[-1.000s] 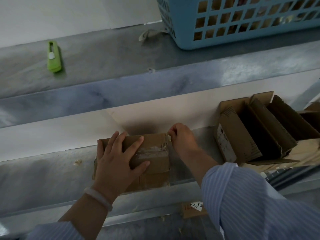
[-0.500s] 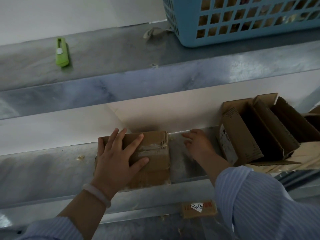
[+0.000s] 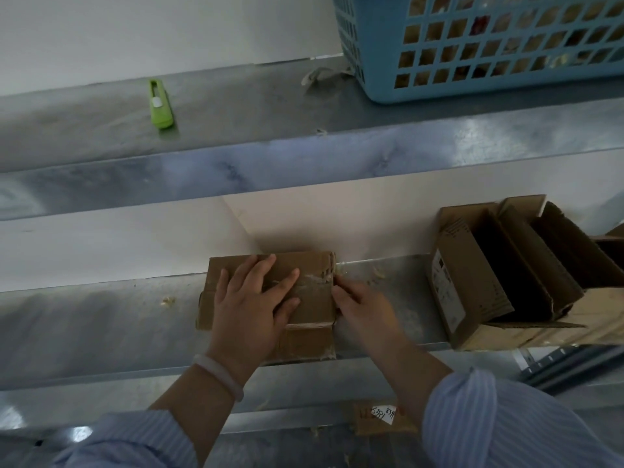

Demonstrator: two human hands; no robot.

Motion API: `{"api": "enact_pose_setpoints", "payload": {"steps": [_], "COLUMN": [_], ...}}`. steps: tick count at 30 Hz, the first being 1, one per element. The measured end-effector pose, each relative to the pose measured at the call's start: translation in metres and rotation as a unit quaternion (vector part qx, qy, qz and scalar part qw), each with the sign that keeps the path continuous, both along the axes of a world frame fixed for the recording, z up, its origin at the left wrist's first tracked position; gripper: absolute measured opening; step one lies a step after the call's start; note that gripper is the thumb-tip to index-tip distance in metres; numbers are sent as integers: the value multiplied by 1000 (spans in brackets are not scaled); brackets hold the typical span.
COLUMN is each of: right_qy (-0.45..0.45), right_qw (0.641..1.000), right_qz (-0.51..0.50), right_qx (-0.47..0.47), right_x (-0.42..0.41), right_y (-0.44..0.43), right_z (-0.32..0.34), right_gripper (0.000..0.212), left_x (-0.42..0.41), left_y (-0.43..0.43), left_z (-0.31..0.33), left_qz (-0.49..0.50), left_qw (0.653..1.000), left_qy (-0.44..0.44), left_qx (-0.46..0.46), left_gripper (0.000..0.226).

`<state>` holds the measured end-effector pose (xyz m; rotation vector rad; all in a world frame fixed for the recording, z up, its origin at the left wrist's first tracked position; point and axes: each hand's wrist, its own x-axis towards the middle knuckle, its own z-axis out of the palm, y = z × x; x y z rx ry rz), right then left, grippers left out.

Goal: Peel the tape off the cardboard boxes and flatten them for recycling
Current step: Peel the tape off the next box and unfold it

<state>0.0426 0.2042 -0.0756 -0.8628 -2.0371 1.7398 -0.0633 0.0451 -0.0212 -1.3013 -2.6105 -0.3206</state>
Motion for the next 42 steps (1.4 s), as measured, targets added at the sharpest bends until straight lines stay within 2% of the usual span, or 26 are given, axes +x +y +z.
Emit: {"api": "enact_pose_setpoints", "payload": {"steps": [6,10,13,16,20,23,26,30,34,37,39,42], "right_qy": [-49,-58,-33,0,4,22,47,71,102,95,107,131], "right_qw": [997,997,998,998,994,992,991,989,985,983,983,976], "right_qz": [-28,-38,-59,-28,35,72,79,105,35,60,75,95], "right_qx": [-44,-23,17,51,101,103,100,81,133,143,132,146], "right_x": [-7,-7,4,9,8,4,0,0,-1,-3,-4,-4], "right_y": [12,12,12,12,6,-2,-5,-6,-6,-11,-13,-10], "right_z": [6,17,27,43,65,75,78,76,69,66,66,67], "right_gripper": [13,18,23,22,15,11,12,14,23,21,12,23], "left_x": [2,5,6,7,8,9,8,4,4,4,4,3], "left_y": [0,6,10,15,20,22,22,20,22,21,18,19], "left_z": [1,3,3,5,14,19,21,23,26,24,21,22], "left_qz": [12,27,37,48,51,56,70,84,102,104,93,73], "left_qw": [1000,999,999,997,991,978,961,955,941,940,942,949], "left_qy": [-15,-20,-31,-61,-115,-188,-249,-256,-265,-266,-275,-272], "left_qx": [-2,-20,-20,-14,41,77,94,123,184,185,168,143], "left_gripper": [50,48,48,48,42,49,36,11,15,4,16,9]}}
